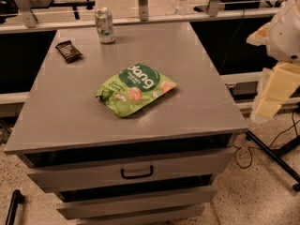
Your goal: Pick green rice chip bag
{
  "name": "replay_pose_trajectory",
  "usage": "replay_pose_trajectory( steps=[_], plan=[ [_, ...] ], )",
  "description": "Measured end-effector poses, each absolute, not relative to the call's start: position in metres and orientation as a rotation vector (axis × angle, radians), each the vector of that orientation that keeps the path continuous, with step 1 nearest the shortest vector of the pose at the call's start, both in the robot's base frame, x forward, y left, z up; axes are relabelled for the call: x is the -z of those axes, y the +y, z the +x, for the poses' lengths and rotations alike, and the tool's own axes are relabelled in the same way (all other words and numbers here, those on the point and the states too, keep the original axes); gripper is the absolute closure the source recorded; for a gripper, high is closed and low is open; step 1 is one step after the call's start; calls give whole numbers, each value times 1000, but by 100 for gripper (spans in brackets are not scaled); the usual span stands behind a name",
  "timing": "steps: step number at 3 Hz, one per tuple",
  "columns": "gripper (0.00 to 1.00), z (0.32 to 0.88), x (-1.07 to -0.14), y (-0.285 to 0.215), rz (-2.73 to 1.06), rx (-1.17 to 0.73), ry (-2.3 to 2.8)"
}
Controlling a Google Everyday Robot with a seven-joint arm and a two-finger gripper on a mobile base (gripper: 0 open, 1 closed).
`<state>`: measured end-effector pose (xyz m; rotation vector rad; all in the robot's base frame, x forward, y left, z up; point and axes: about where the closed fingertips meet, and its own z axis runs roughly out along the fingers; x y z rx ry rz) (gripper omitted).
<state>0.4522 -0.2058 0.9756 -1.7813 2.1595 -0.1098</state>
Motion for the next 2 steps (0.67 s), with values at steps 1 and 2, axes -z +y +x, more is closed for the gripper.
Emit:
replay_pose_trajectory(
  steps=[1,2],
  plan=[
    [0,489,-971,-181,-1895,131,2011],
    [0,524,-961,-147,-2011,126,1879]
  ],
)
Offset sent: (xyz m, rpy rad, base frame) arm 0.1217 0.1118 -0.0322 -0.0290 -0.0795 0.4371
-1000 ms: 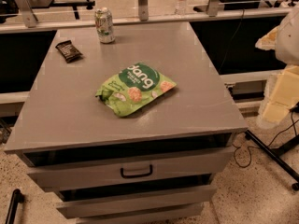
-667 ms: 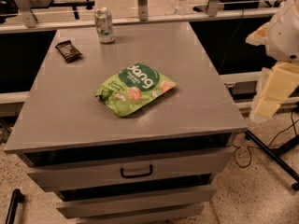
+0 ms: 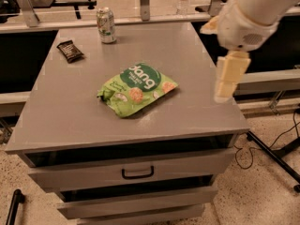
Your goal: Pick green rice chip bag
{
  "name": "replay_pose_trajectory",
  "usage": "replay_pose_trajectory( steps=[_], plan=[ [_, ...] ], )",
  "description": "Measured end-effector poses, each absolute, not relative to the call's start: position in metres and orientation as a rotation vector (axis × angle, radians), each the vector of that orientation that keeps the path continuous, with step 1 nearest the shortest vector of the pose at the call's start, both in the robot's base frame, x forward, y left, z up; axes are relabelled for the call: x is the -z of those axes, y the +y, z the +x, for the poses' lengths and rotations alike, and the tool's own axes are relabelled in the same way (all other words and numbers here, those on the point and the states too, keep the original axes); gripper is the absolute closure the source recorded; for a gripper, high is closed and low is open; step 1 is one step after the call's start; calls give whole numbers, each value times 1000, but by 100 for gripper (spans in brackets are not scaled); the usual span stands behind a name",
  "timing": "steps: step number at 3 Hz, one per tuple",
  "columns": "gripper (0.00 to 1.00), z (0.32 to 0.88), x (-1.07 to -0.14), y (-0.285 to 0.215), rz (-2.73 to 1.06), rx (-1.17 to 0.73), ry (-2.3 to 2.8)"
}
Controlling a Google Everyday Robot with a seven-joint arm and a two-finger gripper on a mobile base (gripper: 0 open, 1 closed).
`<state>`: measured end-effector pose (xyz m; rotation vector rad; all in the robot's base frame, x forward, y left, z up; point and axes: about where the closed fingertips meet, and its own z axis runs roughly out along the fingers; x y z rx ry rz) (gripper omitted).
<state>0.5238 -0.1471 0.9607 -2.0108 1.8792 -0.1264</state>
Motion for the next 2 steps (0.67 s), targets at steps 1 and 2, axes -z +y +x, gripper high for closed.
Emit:
replay_pose_trajectory(
  steps=[1,2],
  plan=[
    [0,554,-938,-100,-2131,69,1752],
    [0,571,-913,-40,-2248,-26,1611]
  ],
)
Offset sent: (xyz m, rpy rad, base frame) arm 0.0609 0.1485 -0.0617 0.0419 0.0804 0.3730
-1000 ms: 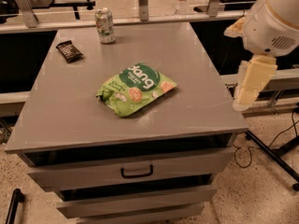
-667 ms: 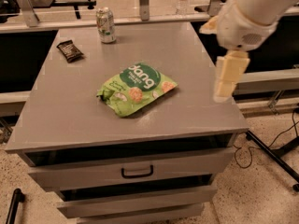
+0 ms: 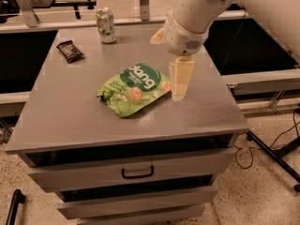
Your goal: Pick green rice chip bag
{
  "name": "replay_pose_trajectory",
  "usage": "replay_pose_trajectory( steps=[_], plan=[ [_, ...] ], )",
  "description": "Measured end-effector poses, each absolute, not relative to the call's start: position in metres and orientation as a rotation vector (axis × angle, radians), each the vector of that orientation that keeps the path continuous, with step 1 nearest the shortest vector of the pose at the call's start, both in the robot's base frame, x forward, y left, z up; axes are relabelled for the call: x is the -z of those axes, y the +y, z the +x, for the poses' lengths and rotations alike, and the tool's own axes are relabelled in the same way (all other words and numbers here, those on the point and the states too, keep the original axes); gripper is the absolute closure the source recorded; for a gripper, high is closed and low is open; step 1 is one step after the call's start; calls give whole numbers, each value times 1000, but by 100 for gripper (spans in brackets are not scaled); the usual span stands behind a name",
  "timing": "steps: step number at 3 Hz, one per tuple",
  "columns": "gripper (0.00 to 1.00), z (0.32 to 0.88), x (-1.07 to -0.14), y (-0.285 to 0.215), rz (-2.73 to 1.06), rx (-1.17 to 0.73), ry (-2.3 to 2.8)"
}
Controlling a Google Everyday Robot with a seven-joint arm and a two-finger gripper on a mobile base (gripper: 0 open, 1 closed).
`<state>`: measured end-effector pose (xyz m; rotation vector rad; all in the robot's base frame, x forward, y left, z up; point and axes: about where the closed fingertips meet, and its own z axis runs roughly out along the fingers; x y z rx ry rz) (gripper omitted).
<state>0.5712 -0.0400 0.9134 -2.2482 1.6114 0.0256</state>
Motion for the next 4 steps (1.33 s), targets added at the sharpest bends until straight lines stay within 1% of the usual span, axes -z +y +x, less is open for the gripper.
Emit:
replay_pose_trajectory(
  steps=[2,3,4],
  plan=[
    [0,574,-875,19,-2375,-127,1483],
    [14,574,-847,38,-2434,-160,1449],
    [38,573,-828,52,-2480,-172,1423]
  ],
)
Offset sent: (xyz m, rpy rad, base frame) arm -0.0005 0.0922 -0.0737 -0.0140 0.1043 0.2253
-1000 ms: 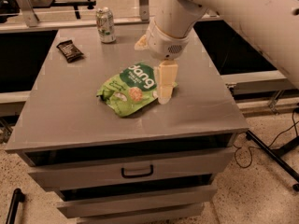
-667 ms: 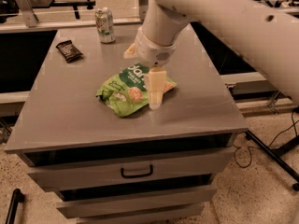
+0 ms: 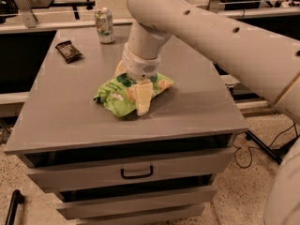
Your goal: Pick green rice chip bag
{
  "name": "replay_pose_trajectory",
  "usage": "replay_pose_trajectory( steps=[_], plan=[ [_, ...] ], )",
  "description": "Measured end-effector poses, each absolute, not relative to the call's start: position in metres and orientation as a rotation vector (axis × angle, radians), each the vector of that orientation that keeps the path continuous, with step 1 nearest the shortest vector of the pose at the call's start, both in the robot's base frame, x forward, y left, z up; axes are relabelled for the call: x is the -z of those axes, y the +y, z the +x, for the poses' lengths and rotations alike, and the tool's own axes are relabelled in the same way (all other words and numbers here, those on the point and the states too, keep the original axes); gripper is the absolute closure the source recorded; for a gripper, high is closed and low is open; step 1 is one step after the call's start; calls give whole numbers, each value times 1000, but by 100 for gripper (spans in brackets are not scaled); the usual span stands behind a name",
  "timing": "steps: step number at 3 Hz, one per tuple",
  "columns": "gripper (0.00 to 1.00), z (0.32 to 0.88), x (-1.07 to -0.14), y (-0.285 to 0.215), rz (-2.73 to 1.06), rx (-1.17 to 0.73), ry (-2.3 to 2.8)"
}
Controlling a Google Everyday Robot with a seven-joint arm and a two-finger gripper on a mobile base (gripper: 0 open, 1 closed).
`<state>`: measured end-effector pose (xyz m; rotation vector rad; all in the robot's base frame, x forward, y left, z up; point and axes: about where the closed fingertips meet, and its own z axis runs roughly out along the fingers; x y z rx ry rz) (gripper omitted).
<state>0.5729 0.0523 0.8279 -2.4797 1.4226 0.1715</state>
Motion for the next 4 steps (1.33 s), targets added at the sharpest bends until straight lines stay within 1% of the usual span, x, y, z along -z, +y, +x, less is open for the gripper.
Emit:
replay_pose_trajectory(
  steps=[1,2,3,4],
  plan=[
    [70,573,-835,52,-2480,-172,1422],
    [92,573,-836,52,-2480,-172,1422],
    [100,574,-847,46,-2411,-230,1419],
    [100,584,-921,2,-2101,-382,1374]
  ],
)
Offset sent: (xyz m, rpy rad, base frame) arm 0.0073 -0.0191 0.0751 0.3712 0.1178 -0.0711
